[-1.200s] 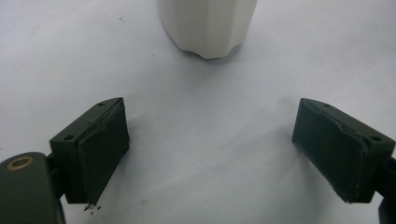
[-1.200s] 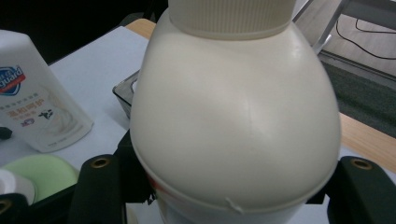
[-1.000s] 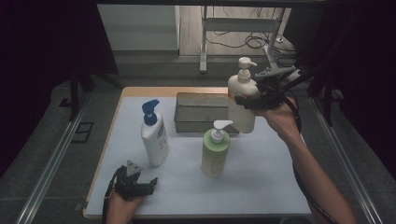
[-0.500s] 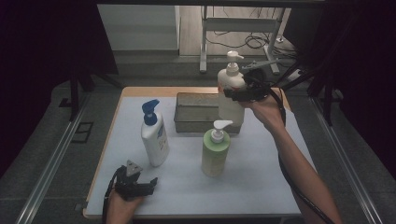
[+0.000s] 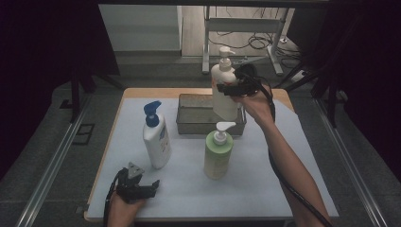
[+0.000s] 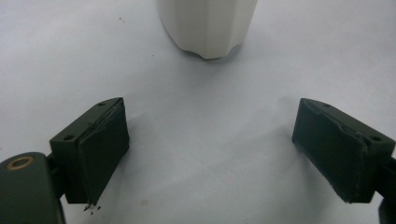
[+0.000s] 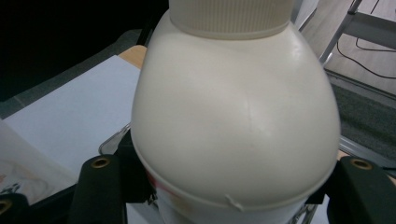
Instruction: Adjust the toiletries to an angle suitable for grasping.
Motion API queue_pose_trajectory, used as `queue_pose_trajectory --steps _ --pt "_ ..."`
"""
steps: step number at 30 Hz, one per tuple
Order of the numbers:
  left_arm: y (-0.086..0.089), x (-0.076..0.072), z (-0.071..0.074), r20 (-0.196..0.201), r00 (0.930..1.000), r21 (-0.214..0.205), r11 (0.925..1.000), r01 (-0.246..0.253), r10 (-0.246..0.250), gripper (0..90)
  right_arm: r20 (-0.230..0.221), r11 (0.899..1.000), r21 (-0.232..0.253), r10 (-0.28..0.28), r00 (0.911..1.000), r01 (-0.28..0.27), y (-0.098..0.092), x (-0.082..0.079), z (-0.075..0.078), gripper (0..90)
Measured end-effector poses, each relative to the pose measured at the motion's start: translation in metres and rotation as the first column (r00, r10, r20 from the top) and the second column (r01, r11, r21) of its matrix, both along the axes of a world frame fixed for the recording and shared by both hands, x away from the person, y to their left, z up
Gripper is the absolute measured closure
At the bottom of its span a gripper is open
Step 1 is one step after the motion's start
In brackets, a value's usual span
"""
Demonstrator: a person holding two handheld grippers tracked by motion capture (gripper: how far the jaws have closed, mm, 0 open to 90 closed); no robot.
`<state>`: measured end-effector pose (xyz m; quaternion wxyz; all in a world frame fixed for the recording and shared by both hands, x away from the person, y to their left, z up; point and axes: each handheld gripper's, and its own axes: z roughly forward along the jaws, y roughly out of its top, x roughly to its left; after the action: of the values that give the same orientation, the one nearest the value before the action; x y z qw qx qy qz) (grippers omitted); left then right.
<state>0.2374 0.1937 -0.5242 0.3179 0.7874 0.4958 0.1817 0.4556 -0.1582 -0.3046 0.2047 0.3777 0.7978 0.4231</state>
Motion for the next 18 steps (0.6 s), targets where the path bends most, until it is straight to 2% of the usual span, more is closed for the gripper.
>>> queue_pose_trajectory --steps 8,18 --pt "0.000 0.000 0.000 -0.001 1.0000 0.000 1.0000 0.000 0.000 10.6 0.015 1.000 0.014 -0.011 0.9998 0.011 0.015 0.014 -0.009 37.1" --pt "0.000 0.000 0.000 -0.001 1.0000 0.000 1.0000 0.000 0.000 10.6 0.041 1.000 0.012 -0.003 0.9992 0.003 0.045 0.030 -0.025 37.1"
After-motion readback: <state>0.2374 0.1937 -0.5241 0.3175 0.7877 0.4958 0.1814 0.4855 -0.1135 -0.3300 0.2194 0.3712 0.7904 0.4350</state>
